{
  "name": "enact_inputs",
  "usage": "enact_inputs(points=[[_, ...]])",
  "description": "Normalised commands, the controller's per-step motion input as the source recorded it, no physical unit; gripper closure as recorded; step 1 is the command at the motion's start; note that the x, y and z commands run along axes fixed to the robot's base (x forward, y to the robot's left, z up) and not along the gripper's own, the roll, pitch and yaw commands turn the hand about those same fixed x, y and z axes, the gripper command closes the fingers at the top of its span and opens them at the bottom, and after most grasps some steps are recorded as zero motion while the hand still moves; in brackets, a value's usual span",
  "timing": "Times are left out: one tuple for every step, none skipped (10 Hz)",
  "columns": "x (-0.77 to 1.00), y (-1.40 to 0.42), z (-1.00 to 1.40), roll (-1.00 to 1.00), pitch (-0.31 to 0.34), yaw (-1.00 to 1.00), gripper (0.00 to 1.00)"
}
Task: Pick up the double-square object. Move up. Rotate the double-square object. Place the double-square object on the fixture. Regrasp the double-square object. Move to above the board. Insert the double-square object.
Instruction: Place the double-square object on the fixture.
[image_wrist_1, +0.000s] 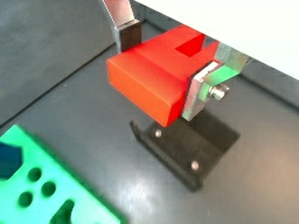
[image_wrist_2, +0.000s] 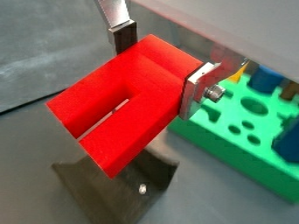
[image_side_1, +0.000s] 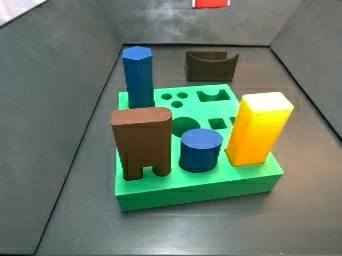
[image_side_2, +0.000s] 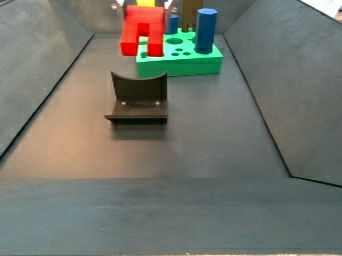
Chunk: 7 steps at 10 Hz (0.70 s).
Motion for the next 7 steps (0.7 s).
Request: enact_inputs(points=[[0.25, 0.05, -0.02, -1.0, 0.056, -0.01, 1.0], [0.18, 0.05, -0.01, -1.0, 0.077, -0.02, 1.0], [0.1, 0.05, -0.01, -1.0, 0.099, -0.03, 1.0], [0.05, 0.05, -0.01, -1.0, 0.107, -0.06, 1.0], [0.06, 0.04, -0.01, -0.87, 0.1, -0.07, 1.0], [0.07, 0.04, -0.02, -0.68, 0.098, -0.08, 1.0], [0.09, 0.05, -0.02, -0.51, 0.099, -0.09, 1.0]])
